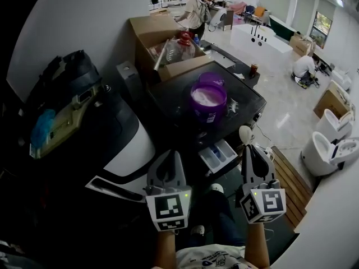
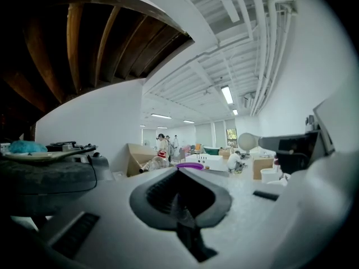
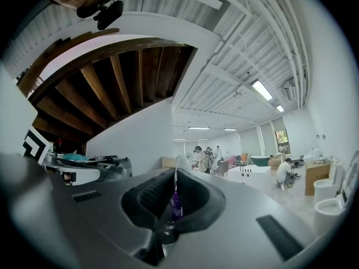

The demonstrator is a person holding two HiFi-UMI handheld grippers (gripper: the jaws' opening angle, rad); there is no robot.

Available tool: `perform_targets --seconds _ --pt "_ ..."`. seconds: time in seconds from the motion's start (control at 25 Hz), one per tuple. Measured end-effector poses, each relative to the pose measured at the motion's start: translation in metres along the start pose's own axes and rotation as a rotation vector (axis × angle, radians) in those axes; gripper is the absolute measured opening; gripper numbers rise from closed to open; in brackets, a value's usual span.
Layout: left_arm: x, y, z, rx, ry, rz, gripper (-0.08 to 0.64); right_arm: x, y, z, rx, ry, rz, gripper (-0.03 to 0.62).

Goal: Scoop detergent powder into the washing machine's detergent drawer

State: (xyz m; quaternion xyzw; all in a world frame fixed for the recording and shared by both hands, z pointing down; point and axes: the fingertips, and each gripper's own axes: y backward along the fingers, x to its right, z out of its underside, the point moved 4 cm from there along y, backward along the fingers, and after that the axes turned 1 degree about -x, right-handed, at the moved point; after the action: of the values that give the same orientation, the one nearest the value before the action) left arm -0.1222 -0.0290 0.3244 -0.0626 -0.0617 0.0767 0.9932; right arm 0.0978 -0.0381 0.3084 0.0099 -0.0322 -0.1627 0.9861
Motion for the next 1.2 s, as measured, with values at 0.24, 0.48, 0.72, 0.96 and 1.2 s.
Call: perform_targets --seconds 0.24,0.48,0.72,0.96,1.2 --pt "-0.012 -0.028 0.001 -0.012 -0.002 -0.046 0.002 0.008 -0.041 0.005 0.011 -0.024 -0.037 0.02" --pt "-0.022 -0.072 -0.004 -0.022 0.007 -0.103 0.003 0.022 -0.093 0.003 0.005 -0.019 -0.097 0.02" --pt "-0.021 -0.125 -0.014 -0.039 0.009 -0.15 0.002 0.048 -0.155 0.002 -0.054 -0.004 -0.161 0.02" --pt "-0.025 -0.171 -0.025 -0.055 0.01 -0.203 0.002 0.071 -0.213 -0.001 -0.11 -0.011 -0.232 0.02" --pt "-0.027 -0.203 -0.025 -0.082 0.014 -0.249 0.003 0.082 -0.254 0.007 -0.215 -0.004 -0.325 0.02"
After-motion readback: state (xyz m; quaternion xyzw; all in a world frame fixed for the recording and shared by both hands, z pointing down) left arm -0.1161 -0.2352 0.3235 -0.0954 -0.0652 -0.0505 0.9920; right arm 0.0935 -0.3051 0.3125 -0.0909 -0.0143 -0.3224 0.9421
